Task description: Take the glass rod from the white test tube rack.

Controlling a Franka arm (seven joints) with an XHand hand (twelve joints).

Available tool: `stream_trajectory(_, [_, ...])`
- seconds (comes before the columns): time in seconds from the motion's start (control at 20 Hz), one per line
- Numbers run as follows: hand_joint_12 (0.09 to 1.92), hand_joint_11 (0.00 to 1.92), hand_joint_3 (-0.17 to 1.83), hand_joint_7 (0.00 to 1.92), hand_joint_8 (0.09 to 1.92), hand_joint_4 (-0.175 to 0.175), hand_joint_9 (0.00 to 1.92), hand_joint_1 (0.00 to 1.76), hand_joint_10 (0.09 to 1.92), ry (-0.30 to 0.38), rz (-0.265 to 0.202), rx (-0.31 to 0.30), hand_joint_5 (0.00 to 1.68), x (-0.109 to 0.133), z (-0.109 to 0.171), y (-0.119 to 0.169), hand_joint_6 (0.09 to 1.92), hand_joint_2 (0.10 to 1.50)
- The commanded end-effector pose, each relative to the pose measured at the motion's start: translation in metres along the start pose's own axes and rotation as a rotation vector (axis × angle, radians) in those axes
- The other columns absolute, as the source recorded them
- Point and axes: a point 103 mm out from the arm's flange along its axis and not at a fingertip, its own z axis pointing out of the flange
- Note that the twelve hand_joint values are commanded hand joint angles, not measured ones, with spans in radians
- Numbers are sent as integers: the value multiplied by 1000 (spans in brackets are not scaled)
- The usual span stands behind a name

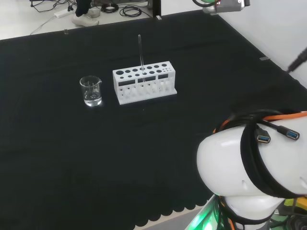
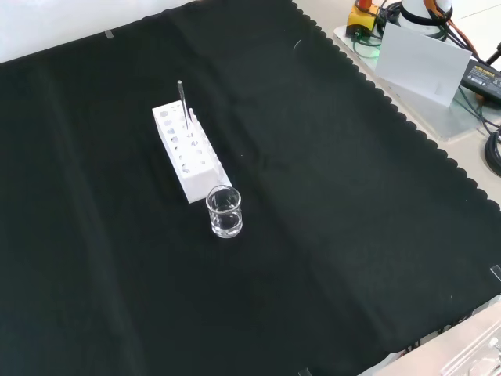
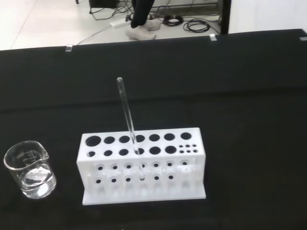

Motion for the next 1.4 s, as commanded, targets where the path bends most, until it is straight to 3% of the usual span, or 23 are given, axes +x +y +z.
stream_trajectory(0.05, [1394, 0, 407, 0, 709, -113, 96, 471, 864, 24, -72, -14, 162, 12, 6, 30, 87, 1003])
stream_trajectory(0.3, [1430, 0, 409, 0, 711, -114, 105, 470, 864, 10, -92, -8, 162, 22, 4, 45, 87, 1005])
stream_trajectory(0.35, [1426, 72, 413, 12, 732, -119, 161, 473, 860, 1, -139, 25, 167, 30, 25, 69, 87, 1005])
stream_trajectory(0.4, [1413, 140, 418, 25, 754, -124, 213, 477, 852, -11, -158, 35, 172, 32, 32, 77, 87, 1004])
stream_trajectory(0.55, [1396, 227, 425, 47, 784, -132, 282, 481, 840, -30, -175, 51, 182, 40, 38, 87, 87, 1002])
stream_trajectory(0.9, [1385, 264, 430, 73, 803, -139, 323, 485, 833, -13, -189, 24, 198, 52, 43, 105, 87, 998])
stream_trajectory(1.15, [1373, 295, 437, 85, 810, -141, 361, 487, 821, -90, -151, 6, 210, 60, 51, 111, 87, 996])
stream_trajectory(1.3, [1369, 308, 441, 94, 813, -142, 384, 487, 816, -70, -182, 16, 215, 58, 60, 118, 87, 995])
stream_trajectory(1.4, [1363, 321, 444, 106, 815, -142, 405, 490, 809, -21, -190, 31, 227, 68, 68, 121, 87, 995])
